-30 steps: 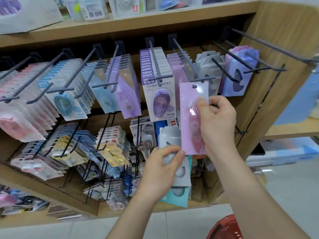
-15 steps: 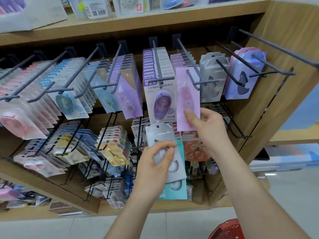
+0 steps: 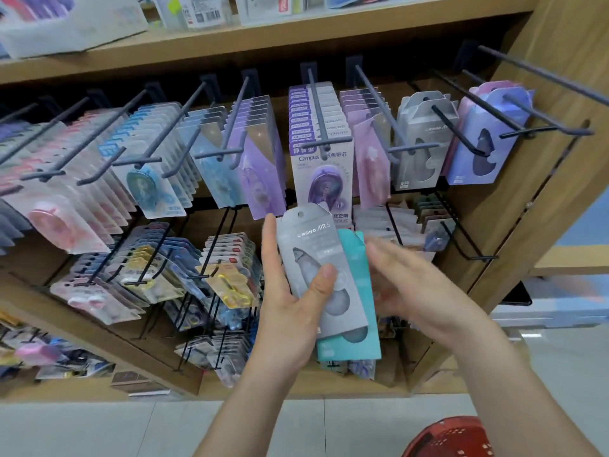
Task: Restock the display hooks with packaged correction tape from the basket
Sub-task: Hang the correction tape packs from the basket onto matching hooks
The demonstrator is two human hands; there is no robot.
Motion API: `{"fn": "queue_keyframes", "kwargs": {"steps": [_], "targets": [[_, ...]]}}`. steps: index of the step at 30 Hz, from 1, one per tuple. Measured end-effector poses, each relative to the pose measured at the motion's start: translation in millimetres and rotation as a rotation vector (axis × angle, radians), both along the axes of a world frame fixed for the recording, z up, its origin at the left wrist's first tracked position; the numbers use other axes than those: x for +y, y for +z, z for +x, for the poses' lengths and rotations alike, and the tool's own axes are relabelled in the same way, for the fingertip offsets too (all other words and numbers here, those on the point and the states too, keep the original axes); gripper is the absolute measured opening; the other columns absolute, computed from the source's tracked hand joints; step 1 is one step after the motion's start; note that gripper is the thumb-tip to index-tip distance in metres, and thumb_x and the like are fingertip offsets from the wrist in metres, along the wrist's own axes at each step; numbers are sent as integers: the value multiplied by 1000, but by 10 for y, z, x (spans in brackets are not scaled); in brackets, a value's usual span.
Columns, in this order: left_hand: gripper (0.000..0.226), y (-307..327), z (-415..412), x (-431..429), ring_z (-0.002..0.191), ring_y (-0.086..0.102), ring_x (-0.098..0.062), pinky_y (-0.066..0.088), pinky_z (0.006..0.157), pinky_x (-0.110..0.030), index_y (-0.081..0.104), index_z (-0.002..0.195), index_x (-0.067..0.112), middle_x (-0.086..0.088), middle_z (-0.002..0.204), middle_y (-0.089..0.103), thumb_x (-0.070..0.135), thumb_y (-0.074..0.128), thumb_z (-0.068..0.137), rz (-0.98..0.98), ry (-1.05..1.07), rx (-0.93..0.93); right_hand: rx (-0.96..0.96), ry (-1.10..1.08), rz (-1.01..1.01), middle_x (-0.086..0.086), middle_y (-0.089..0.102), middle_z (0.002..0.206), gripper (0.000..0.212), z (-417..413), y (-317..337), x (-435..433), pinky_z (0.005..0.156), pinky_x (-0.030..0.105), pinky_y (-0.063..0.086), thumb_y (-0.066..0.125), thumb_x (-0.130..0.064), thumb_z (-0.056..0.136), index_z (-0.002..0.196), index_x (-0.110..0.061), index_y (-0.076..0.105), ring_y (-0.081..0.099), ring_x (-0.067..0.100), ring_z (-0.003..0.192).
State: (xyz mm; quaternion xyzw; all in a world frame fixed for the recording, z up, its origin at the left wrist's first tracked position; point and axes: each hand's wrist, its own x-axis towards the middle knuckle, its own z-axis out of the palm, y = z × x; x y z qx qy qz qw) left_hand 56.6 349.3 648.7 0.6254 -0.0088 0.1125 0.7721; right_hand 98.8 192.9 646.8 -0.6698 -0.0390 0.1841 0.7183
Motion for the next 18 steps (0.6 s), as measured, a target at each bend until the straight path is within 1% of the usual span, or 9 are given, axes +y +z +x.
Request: {"fn": "queue_keyframes", "kwargs": {"steps": [1,2,4,7,9,11,13,15,18], "targets": [[79,-4,9,6,115,61,3,53,87,-19,22,142,47,38,121,60,16,64,83,-15,15,2,67,91,159,5,69,125,54,-95,-10,14,86,42,58,57,-44,85,136,-25,56,69,23,104],[79,-3,13,11,118,60,-1,53,89,-23,22,145,45,32,127,60,16,66,85,-25,27,4,53,131,205,6,70,123,49,-137,-53,27,88,45,58,57,-35,87,134,-24,57,69,25,107],[77,11,-5,20,122,60,-8,54,92,-29,23,148,44,20,138,57,17,65,89,-24,46,10,-47,85,150,6,72,119,44,-167,-125,79,91,44,57,59,-27,88,132,-21,58,69,27,109],[70,67,-27,85,118,61,-1,54,83,-19,26,140,50,27,134,56,10,58,92,-12,117,-15,-101,-21,89,1,76,108,41,-134,-142,99,80,36,60,61,-29,84,124,-22,61,73,21,99],[66,99,-52,193,118,61,-4,54,87,-21,34,137,51,22,136,58,6,56,95,21,157,-31,-125,-49,94,-3,76,106,37,-133,-139,96,72,30,60,62,-31,81,118,-27,63,74,17,94],[57,123,-103,354,122,55,5,48,95,-15,46,130,53,31,132,57,7,55,97,156,242,-39,-135,-65,100,-4,76,106,36,-149,-126,104,67,29,61,62,-33,81,116,-29,62,74,16,92],[46,125,-145,518,121,49,16,42,96,-8,57,120,53,41,123,56,12,55,99,372,324,-1,-164,-47,81,-6,75,107,38,-162,-100,147,68,33,61,62,-35,80,118,-29,62,74,16,91],[37,108,-180,647,110,56,12,43,88,-10,69,107,45,32,112,66,12,54,100,421,340,66,-196,0,55,-6,75,107,38,-172,-85,238,73,38,61,62,-37,78,115,-30,64,74,17,92],[24,153,-228,738,100,64,4,45,79,-7,75,100,29,18,103,74,17,53,99,330,300,110,-213,69,51,-10,75,105,31,-190,-67,438,77,35,59,63,-37,77,108,-34,66,73,15,94]]}}
